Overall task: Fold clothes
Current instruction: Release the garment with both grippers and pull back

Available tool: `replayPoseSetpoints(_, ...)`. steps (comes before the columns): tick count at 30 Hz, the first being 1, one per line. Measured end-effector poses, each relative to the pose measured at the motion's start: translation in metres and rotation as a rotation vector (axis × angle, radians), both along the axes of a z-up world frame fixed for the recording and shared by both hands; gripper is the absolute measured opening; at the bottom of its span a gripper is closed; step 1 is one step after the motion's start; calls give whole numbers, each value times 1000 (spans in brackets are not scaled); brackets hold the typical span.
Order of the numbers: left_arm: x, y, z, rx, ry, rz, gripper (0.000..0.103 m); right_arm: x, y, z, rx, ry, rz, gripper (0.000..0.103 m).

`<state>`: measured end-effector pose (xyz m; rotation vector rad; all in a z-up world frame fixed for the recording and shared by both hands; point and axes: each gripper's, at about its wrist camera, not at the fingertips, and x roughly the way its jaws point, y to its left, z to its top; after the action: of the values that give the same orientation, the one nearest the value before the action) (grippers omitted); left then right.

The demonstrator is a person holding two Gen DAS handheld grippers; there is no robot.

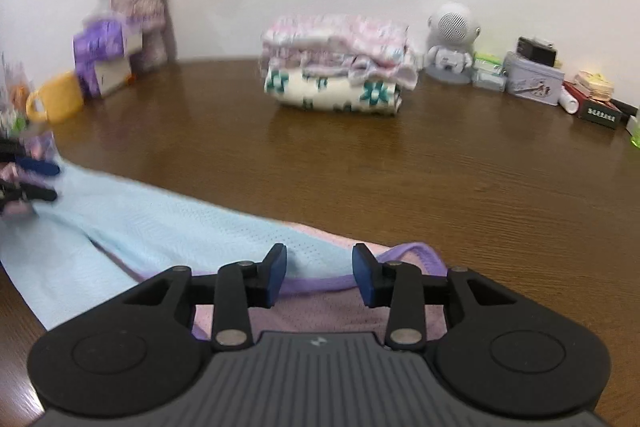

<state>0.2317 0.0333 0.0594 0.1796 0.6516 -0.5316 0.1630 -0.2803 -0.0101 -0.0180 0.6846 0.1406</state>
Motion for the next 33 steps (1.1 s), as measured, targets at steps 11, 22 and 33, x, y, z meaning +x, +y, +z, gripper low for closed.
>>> replayPoseSetpoints(11, -10, -32, -7, 68, 10, -63, 52, 0, 1, 0, 0, 0, 1, 46)
replayPoseSetpoints(22, -33, 19, 6, -2, 83, 20, 60, -1, 2, 0, 1, 0, 2, 48)
replayPoseSetpoints(33, -32, 5, -5, -5, 125, 17, 39, -1, 3, 0, 1, 0, 3, 40)
